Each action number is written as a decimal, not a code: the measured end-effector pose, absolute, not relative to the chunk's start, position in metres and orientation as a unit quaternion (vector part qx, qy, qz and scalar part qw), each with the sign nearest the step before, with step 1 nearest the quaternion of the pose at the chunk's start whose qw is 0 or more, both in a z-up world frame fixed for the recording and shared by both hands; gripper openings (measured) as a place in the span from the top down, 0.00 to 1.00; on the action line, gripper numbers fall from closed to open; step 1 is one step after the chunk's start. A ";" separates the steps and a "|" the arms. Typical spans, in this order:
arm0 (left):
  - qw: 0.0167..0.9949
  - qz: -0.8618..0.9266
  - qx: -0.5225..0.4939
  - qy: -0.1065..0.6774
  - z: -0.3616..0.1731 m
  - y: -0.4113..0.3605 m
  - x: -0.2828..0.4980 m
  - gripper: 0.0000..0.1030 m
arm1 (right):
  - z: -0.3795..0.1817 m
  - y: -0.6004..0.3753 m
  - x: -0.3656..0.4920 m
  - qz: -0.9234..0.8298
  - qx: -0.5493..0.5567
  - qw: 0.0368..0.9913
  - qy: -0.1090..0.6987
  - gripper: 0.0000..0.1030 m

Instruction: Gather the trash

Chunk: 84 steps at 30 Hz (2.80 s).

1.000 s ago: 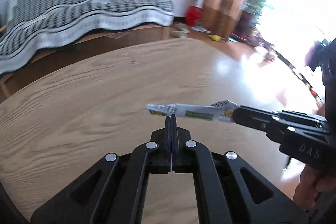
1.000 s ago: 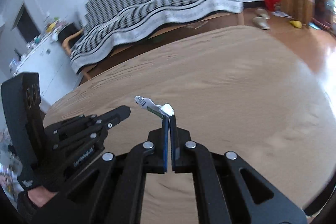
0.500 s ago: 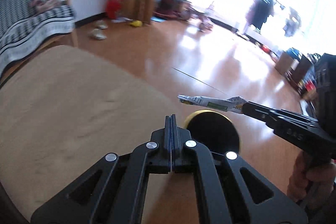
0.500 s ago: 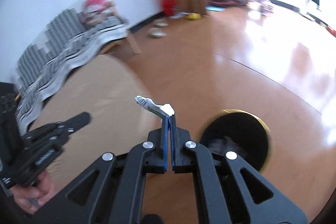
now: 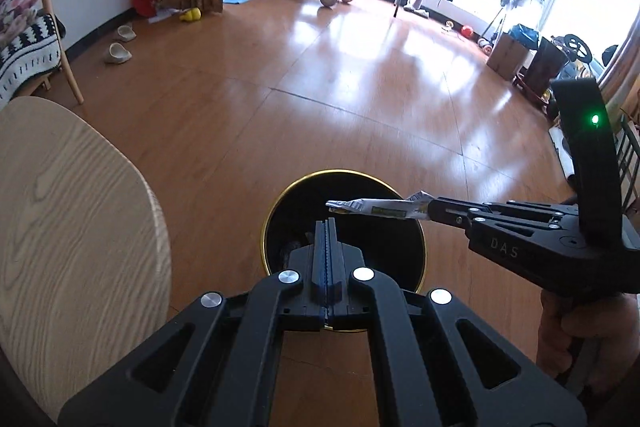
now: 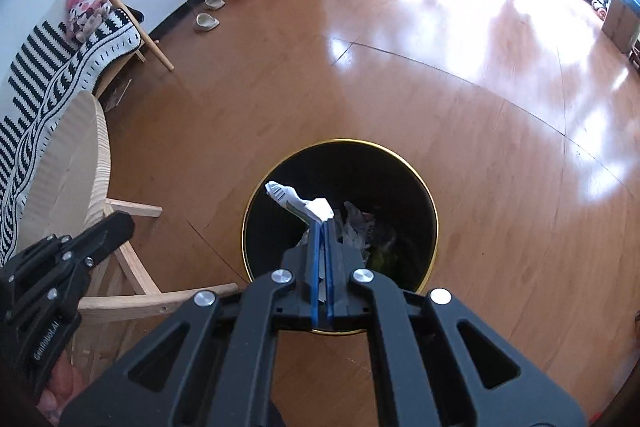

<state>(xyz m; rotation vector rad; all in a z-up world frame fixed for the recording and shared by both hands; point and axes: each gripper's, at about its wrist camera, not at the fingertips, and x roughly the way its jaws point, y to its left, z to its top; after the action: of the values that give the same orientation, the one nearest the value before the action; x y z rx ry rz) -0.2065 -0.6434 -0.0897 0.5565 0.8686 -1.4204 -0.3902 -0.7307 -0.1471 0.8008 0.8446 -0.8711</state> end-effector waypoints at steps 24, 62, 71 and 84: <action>0.697 -0.585 0.208 0.360 -0.047 -0.588 -0.161 0.20 | -0.116 -0.720 -0.386 -0.425 0.358 0.757 0.343 0.11; 0.918 -0.045 0.014 0.395 -0.007 -0.047 0.091 0.10 | -0.019 -0.264 0.042 -0.020 0.041 0.914 0.402 0.11; 0.917 -0.047 0.012 0.395 -0.015 -0.037 0.097 0.10 | -0.027 -0.256 0.052 -0.028 0.037 0.913 0.406 0.11; 0.916 -0.050 0.017 0.397 -0.016 -0.044 0.096 0.10 | -0.029 -0.267 0.043 -0.034 0.041 0.912 0.406 0.11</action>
<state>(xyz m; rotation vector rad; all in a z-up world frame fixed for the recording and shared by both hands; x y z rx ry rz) 0.0961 -0.0444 -0.0159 0.0357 0.8167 -0.1027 0.0428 -0.2674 -0.0290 0.0839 0.8362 -0.0703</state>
